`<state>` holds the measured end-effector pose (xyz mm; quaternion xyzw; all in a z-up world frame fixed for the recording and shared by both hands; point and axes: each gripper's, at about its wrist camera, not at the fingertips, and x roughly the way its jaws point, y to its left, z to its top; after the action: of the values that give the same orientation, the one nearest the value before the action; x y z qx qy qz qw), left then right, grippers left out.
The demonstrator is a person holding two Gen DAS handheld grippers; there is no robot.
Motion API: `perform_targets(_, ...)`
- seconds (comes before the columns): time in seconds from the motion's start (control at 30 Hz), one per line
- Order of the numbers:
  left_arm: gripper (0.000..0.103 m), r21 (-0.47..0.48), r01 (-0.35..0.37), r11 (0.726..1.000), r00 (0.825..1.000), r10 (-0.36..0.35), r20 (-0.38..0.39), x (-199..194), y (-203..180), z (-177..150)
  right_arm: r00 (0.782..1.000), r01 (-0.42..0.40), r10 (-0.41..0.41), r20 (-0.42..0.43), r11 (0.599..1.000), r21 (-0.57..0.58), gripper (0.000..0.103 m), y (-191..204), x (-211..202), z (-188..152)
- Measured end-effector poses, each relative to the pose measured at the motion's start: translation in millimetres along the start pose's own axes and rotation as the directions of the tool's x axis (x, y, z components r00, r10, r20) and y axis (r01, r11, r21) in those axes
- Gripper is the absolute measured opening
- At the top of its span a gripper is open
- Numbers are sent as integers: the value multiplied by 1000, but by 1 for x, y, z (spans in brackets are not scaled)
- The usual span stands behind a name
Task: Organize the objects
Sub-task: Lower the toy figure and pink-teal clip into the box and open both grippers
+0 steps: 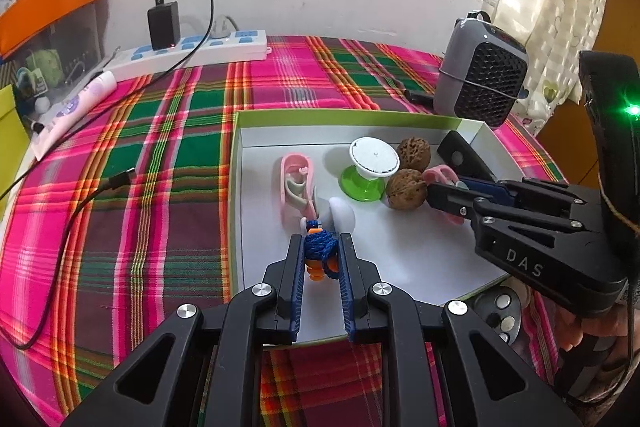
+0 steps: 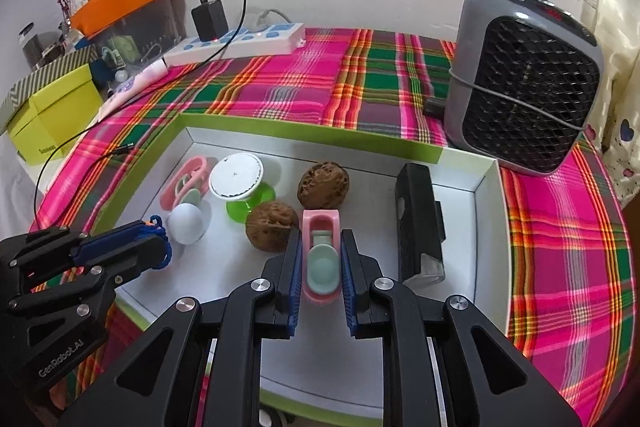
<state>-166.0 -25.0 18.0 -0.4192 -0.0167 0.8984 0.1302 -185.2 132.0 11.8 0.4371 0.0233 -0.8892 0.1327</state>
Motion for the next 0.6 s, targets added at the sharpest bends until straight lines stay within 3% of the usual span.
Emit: perform_targets(0.6,15,9,-7,1000,1000,7,-3,4,-1,3,1000,8,-8,1,1000,3,18,0,5,2)
